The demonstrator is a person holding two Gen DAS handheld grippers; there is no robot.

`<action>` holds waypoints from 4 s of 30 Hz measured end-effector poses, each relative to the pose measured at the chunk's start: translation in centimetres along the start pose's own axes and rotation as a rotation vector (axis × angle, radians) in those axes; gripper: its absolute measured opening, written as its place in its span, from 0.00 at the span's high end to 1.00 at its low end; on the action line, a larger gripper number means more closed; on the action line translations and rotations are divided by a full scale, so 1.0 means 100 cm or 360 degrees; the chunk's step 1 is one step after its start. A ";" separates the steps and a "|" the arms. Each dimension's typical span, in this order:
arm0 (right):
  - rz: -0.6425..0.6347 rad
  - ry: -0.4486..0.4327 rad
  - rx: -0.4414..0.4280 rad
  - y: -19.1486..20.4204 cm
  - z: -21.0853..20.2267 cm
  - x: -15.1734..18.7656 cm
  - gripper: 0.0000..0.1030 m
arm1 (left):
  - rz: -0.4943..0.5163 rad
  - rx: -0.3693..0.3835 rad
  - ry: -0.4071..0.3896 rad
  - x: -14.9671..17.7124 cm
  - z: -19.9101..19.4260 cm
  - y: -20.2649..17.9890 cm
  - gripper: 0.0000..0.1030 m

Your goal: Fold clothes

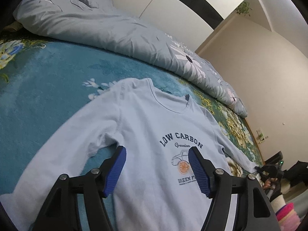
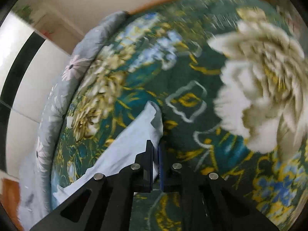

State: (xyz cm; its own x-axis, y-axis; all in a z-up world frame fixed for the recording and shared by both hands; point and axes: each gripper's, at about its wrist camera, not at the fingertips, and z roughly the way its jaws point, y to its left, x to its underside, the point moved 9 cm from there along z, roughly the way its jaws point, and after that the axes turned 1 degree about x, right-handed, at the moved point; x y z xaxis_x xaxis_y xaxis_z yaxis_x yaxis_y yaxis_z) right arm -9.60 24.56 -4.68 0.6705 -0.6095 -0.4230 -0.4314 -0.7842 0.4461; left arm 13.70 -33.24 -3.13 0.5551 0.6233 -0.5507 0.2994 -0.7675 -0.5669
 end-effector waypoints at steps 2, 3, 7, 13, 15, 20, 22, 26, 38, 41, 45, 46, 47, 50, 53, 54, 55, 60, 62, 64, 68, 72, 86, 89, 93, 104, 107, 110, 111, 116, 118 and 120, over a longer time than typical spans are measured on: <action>-0.0113 -0.0058 -0.0054 0.031 -0.016 0.001 0.96 | -0.0037 0.0009 -0.0018 -0.003 -0.003 0.008 0.31; -0.0170 -0.0087 -0.0081 0.046 -0.024 0.001 0.96 | -0.0064 0.0016 -0.0019 -0.003 -0.003 0.012 0.31; -0.0409 -0.0150 -0.0244 0.125 -0.061 0.015 0.96 | -0.0169 0.0039 -0.0016 -0.004 -0.005 0.030 0.31; -0.0767 -0.0166 -0.0464 0.243 -0.109 0.071 0.96 | -0.0232 0.0047 -0.0072 -0.009 -0.014 0.044 0.31; -0.0866 -0.0146 -0.0556 0.284 -0.119 0.097 0.96 | -0.0251 0.0054 -0.0085 -0.011 -0.016 0.047 0.31; -0.1061 -0.0043 -0.0802 0.375 -0.131 0.184 0.96 | -0.0307 0.0040 -0.0124 -0.016 -0.023 0.061 0.31; -0.1133 0.0017 -0.0891 0.402 -0.128 0.224 0.96 | -0.0328 0.0009 -0.0144 -0.018 -0.025 0.069 0.31; -0.1287 0.0198 -0.0916 0.422 -0.094 0.314 0.96 | -0.0394 -0.0015 -0.0135 -0.018 -0.025 0.085 0.31; -0.1656 0.0675 -0.0722 0.385 -0.003 0.476 0.90 | -0.0463 -0.0006 -0.0075 -0.011 -0.021 0.097 0.31; -0.1708 0.0795 -0.0770 0.377 -0.008 0.485 0.77 | -0.0460 -0.0012 -0.0056 -0.009 -0.018 0.097 0.31; -0.1618 0.0720 -0.0819 0.347 -0.032 0.457 0.76 | -0.0440 -0.0014 -0.0044 -0.007 -0.015 0.092 0.31; -0.1591 0.0683 -0.0806 0.336 -0.037 0.445 0.75 | -0.0429 -0.0015 -0.0037 -0.007 -0.014 0.089 0.31; -0.1562 0.0639 -0.0788 0.323 -0.043 0.432 0.75 | -0.0408 -0.0018 -0.0027 -0.007 -0.011 0.085 0.31; -0.1455 0.0488 -0.0666 0.266 -0.064 0.387 0.75 | -0.0319 -0.0034 -0.0006 -0.005 -0.004 0.069 0.31; -0.1269 0.0360 -0.0552 0.199 -0.089 0.344 0.75 | -0.0212 -0.0027 -0.0006 -0.002 0.003 0.044 0.31; -0.1151 0.0327 -0.0544 0.176 -0.099 0.330 0.75 | -0.0163 -0.0013 -0.0012 0.000 0.004 0.033 0.31; -0.1001 0.0290 -0.0555 0.153 -0.110 0.317 0.75 | -0.0109 0.0003 -0.0016 0.002 0.004 0.021 0.31; -0.0531 0.0201 -0.0593 0.067 -0.141 0.291 0.70 | 0.0183 0.0149 -0.0054 0.020 -0.022 -0.053 0.31; -0.0466 0.0204 -0.0618 0.052 -0.145 0.287 0.70 | 0.0249 0.0223 -0.0052 0.034 -0.046 -0.074 0.31; -0.0401 0.0190 -0.0673 0.046 -0.146 0.282 0.69 | 0.0360 0.0233 -0.0009 0.056 -0.075 -0.078 0.31; -0.0309 0.0216 -0.0838 0.062 -0.130 0.291 0.68 | 0.0700 -0.0159 -0.0171 0.081 -0.150 -0.031 0.31; -0.0402 0.0298 -0.0881 0.081 -0.108 0.321 0.68 | 0.0818 -0.0703 -0.0291 0.089 -0.219 0.047 0.31; -0.0393 0.0328 -0.0913 0.074 -0.097 0.335 0.68 | -0.0212 -0.0913 -0.0038 0.098 -0.223 0.222 0.31; -0.0401 0.0323 -0.0904 0.073 -0.097 0.335 0.68 | -0.0255 -0.0905 -0.0044 0.096 -0.214 0.229 0.32; -0.0418 0.0319 -0.0896 0.073 -0.097 0.336 0.68 | -0.0180 -0.0874 -0.0068 0.094 -0.208 0.221 0.91; -0.0409 0.0307 -0.0887 0.073 -0.097 0.336 0.68 | 0.0206 -0.0478 -0.0306 0.035 -0.234 0.076 0.94; -0.0405 0.0338 -0.0896 0.077 -0.098 0.334 0.68 | 0.0327 -0.0348 -0.0457 -0.015 -0.245 0.022 0.94; -0.0439 0.0348 -0.0924 0.085 -0.103 0.326 0.68 | 0.0443 -0.0307 -0.0614 -0.072 -0.262 -0.021 0.94; -0.0463 0.0335 -0.0932 0.089 -0.106 0.320 0.68 | 0.0476 -0.0356 -0.0666 -0.091 -0.269 -0.024 0.94; -0.0552 0.0245 -0.0979 0.106 -0.113 0.284 0.68 | 0.0459 -0.0750 -0.0790 -0.165 -0.294 0.010 0.94; -0.0564 0.0240 -0.0993 0.112 -0.107 0.272 0.68 | 0.0383 -0.0891 -0.0766 -0.182 -0.295 0.036 0.94; -0.0572 0.0252 -0.1008 0.118 -0.099 0.266 0.68 | 0.0311 -0.1006 -0.0716 -0.179 -0.296 0.066 0.94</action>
State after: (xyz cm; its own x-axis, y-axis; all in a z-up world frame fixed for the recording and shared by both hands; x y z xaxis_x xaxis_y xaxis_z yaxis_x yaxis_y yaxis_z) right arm 9.12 0.23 -2.91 0.8042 -0.2665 -0.5312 0.2292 -0.6855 0.6910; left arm 28.65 -53.92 21.11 0.3171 0.3660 -0.8749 0.6869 -0.7247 -0.0542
